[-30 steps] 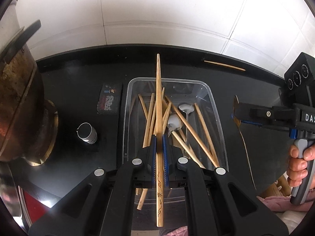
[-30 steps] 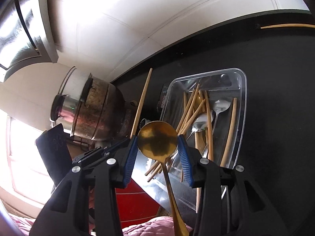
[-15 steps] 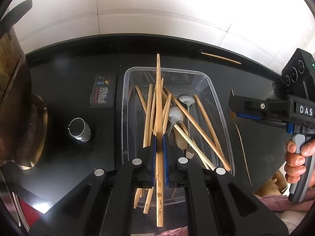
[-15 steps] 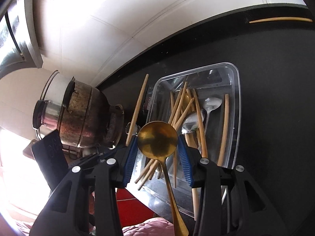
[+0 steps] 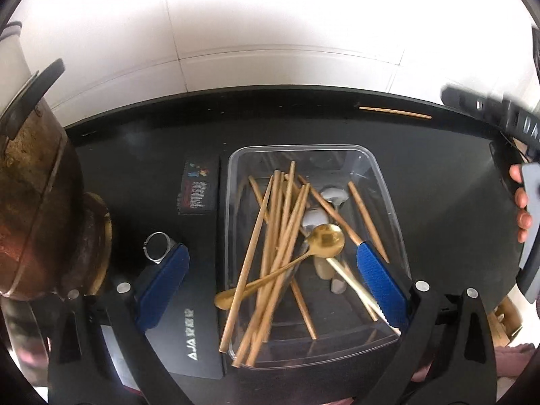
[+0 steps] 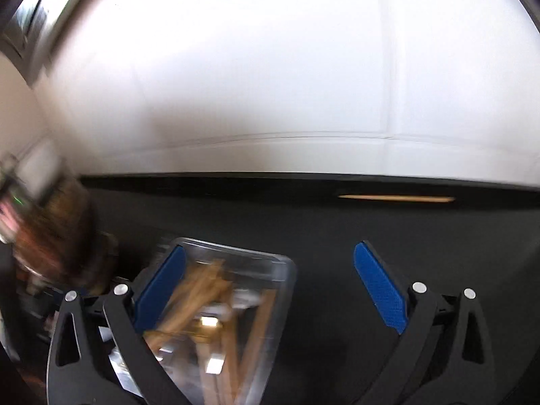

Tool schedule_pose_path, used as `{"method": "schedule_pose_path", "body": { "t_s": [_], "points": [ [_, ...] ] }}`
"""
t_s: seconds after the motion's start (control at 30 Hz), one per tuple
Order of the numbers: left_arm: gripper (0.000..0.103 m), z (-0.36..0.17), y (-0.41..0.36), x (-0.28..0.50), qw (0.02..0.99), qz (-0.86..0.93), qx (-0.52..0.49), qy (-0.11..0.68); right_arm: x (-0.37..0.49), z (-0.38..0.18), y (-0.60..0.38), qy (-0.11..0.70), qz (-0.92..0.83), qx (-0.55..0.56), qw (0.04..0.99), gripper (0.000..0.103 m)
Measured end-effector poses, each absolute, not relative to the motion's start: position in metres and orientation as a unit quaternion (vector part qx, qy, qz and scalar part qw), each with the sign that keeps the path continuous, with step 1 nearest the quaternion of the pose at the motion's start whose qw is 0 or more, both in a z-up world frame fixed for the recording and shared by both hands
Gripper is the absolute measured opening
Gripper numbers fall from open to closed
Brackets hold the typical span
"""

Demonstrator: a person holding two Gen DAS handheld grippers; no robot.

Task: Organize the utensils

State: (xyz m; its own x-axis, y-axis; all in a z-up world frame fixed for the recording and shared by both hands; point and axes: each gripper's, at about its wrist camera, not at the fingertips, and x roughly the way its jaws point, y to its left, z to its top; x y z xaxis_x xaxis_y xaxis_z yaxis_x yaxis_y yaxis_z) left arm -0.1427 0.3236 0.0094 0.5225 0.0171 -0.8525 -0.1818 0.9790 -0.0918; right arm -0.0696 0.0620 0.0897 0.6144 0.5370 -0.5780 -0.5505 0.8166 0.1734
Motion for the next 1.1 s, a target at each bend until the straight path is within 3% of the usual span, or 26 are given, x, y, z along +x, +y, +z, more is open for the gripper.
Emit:
{"method": "schedule_pose_path", "body": {
  "t_s": [0.23, 0.73, 1.1],
  "points": [
    [0.097, 0.013, 0.281, -0.12, 0.866, 0.028, -0.09, 0.491, -0.05, 0.061, -0.003, 0.372, 0.261, 0.019, 0.891, 0.096],
    [0.097, 0.018, 0.114, -0.043, 0.861, -0.058, -0.046, 0.503, -0.022, 0.034, -0.167, 0.383, 0.165, -0.015, 0.909, 0.096],
    [0.097, 0.009, 0.027, -0.004, 0.85, -0.077, -0.034, 0.52, 0.014, 0.015, -0.235, 0.408, 0.226, 0.005, 0.885, 0.096]
  ]
}}
